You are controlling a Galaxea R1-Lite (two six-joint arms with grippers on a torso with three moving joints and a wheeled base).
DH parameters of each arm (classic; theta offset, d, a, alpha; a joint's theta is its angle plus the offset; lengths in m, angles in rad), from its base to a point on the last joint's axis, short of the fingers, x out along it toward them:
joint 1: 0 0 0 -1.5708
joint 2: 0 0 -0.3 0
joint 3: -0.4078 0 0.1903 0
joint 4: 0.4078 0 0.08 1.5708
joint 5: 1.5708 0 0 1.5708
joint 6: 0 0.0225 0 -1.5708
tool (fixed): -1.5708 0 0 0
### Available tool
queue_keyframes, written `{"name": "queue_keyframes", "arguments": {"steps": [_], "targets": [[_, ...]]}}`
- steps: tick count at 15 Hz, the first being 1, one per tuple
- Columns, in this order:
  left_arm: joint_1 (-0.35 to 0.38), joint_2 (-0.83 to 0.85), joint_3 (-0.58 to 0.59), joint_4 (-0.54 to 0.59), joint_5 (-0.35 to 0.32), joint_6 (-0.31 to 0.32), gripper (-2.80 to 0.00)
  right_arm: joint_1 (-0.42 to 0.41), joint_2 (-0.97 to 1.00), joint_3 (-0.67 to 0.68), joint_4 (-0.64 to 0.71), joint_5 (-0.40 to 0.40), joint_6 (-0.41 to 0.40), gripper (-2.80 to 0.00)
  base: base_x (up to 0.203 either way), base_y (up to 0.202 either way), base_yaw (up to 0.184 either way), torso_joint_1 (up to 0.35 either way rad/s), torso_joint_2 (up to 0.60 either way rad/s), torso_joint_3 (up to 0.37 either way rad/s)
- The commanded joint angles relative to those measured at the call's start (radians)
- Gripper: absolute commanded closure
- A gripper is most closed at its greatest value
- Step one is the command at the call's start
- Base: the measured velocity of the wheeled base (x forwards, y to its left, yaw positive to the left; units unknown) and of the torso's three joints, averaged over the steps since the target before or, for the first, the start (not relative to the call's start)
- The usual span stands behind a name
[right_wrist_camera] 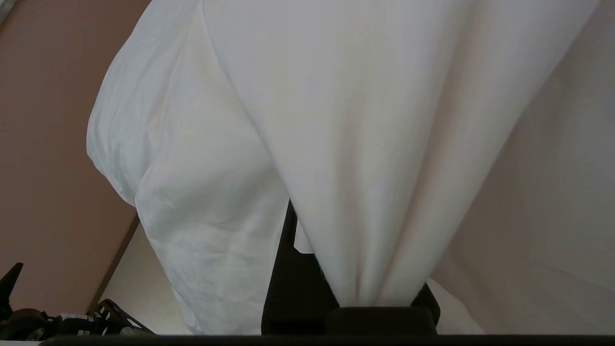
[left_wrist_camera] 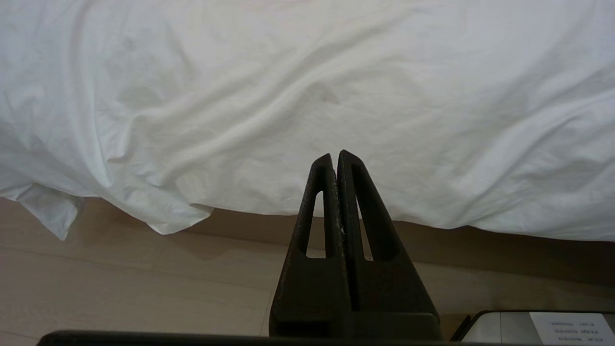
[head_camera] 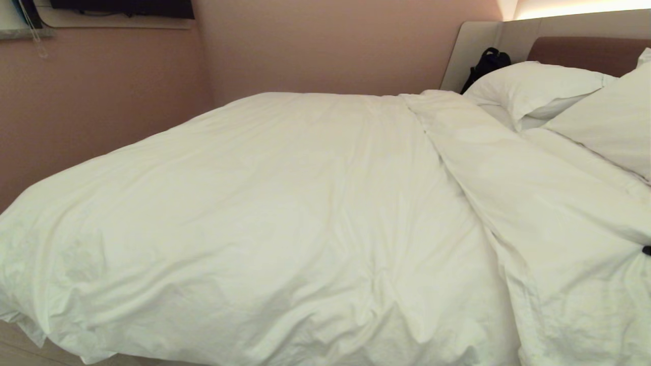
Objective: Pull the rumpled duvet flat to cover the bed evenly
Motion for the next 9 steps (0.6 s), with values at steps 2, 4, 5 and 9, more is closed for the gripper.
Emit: {"name": "queue_keyframes", "arguments": {"steps": [2, 4, 5, 9], "targets": [[0.000, 0.000, 0.000, 0.000, 0.000, 0.000, 0.00, -0.021, 0.037, -0.042, 0.024, 0.007, -0.003, 0.00, 0.000, 0.000, 0.000, 0.000, 0.00, 0.000], [0.000, 0.000, 0.000, 0.000, 0.000, 0.000, 0.00, -0.035, 0.059, -0.092, 0.067, 0.007, -0.002, 0.00, 0.000, 0.000, 0.000, 0.000, 0.00, 0.000], [0.000, 0.000, 0.000, 0.000, 0.000, 0.000, 0.00, -0.046, 0.076, -0.127, 0.099, 0.009, -0.002, 0.00, 0.000, 0.000, 0.000, 0.000, 0.00, 0.000], [0.000, 0.000, 0.000, 0.000, 0.000, 0.000, 0.00, -0.088, 0.130, -0.228, 0.181, 0.025, -0.003, 0.00, 0.000, 0.000, 0.000, 0.000, 0.00, 0.000]]}}
